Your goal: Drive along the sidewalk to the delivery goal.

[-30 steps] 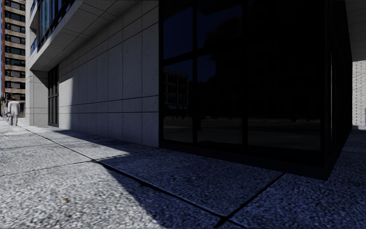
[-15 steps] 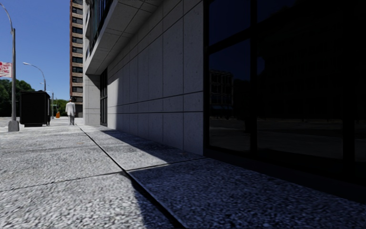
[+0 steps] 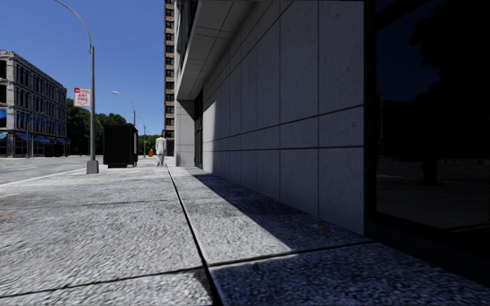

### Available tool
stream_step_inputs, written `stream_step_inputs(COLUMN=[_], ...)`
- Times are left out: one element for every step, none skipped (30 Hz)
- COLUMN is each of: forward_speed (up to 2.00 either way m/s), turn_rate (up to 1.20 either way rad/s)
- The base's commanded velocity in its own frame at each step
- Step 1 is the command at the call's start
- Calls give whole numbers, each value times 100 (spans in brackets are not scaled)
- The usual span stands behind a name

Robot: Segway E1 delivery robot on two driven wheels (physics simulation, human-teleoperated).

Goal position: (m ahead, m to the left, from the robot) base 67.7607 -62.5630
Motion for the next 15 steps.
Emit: stream_step_inputs(forward_speed=[200, 200, 200, 200, 200, 200, 200, 200, 200, 200, 200, 200, 200, 200, 200], turn_rate=[58, 58, 58, 58, 58, 58, 58, 58, 58, 58, 58, 58, 58, 58, 58])
